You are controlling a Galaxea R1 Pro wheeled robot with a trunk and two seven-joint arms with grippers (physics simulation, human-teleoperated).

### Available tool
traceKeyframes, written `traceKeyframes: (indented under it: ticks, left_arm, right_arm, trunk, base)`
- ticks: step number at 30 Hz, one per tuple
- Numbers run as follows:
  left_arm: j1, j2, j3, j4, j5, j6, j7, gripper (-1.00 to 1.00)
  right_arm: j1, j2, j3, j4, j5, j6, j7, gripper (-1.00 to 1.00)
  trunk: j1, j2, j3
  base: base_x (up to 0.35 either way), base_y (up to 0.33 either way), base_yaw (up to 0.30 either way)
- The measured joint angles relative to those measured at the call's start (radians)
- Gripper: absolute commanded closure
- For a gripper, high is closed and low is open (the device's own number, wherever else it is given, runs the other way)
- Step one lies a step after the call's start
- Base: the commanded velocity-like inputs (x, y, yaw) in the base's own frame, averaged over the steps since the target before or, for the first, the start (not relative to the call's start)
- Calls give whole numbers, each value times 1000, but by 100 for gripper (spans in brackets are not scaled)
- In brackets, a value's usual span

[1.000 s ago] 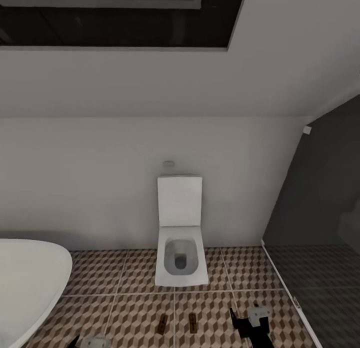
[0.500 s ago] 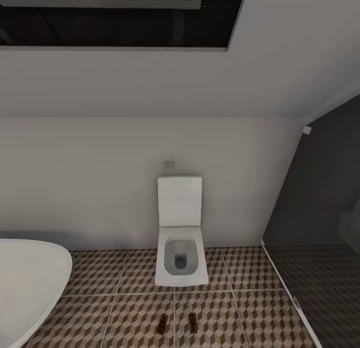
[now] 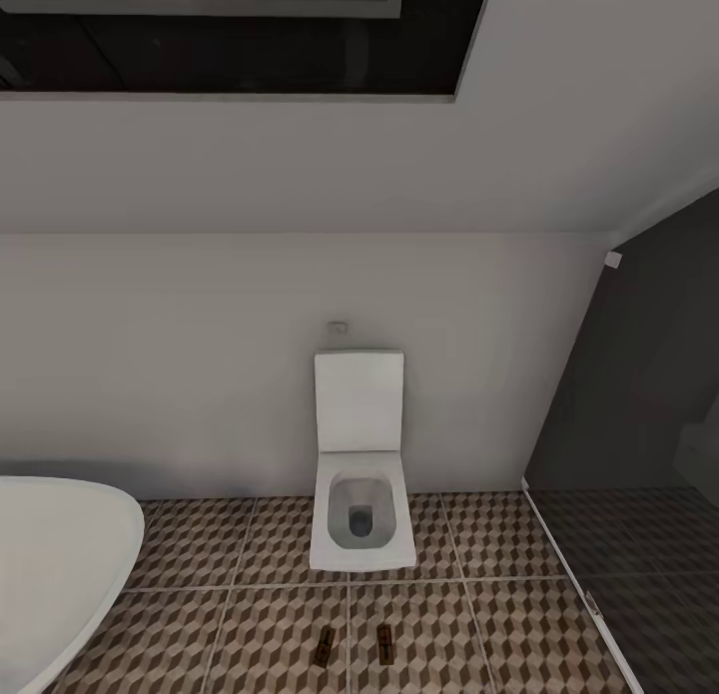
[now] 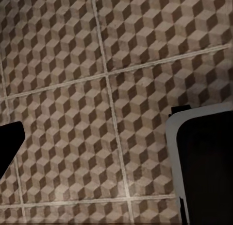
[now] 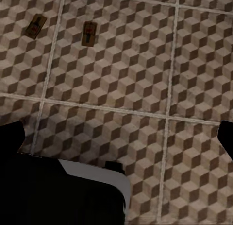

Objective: Take the four mousetraps from the cabinet in the bathroom and place them on the bathroom floor. Make sure all four end up on the same floor surface, and ensure that at least two of them are either under or directly next to the same bathroom sink.

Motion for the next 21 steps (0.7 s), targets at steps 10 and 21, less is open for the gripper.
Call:
traceKeyframes:
  ticks: [10,21]
  left_arm:
    - [16,12,-1,-1,96,-2,-4,-100]
    - [18,-7,-3,-1,228,-2,-6,-100]
  right_arm:
    - [73,-4,2,0,0,37,37,-100]
    - [92,-14,-3,-1,-18,154,-37,-100]
  trunk:
    - [0,0,0]
    - [0,0,0]
  base:
    - [0,0,0]
    - [0,0,0]
